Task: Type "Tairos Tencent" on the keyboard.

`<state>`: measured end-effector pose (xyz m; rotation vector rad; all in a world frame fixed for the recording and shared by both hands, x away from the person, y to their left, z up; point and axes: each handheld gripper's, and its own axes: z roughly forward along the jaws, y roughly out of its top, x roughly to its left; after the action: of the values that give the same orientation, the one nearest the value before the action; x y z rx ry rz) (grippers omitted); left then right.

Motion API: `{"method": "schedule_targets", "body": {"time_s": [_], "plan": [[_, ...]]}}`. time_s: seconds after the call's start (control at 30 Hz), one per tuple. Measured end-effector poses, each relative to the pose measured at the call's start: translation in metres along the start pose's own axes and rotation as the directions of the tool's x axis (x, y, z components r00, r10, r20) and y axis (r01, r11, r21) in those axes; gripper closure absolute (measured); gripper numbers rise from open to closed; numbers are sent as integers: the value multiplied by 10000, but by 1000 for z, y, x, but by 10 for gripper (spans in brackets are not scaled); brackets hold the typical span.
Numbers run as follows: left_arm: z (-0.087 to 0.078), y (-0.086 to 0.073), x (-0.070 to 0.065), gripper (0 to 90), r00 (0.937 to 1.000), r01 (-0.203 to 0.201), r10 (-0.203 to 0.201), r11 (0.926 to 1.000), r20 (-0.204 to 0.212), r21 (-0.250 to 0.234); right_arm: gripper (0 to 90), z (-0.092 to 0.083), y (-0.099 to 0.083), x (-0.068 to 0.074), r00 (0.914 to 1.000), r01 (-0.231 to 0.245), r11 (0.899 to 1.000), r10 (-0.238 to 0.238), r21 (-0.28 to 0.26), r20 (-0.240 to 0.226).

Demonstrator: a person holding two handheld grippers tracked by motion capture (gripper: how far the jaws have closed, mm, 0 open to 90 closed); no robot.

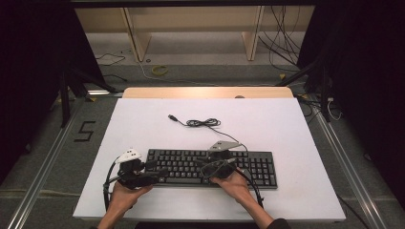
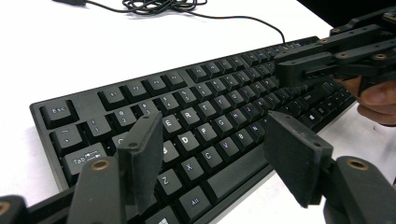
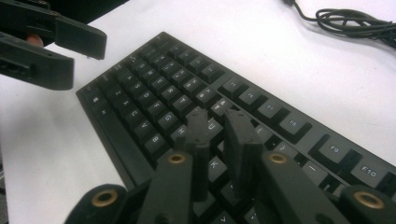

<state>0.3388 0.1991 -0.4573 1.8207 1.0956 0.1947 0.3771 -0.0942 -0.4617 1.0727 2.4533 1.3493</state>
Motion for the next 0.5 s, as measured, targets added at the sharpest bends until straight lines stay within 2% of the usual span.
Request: {"method": "schedule_targets", "body": {"time_s": [0.27, 0.5], "plan": [[-2, -2, -3, 343, 10000, -74, 74, 10000, 55, -47, 900, 10, 2, -1, 10000, -39, 9995, 36, 315, 85], [-3, -3, -3, 329, 9999, -98, 99, 9999, 50, -125, 900, 18, 4, -1, 9999, -99, 9990, 93, 436, 140]]}}
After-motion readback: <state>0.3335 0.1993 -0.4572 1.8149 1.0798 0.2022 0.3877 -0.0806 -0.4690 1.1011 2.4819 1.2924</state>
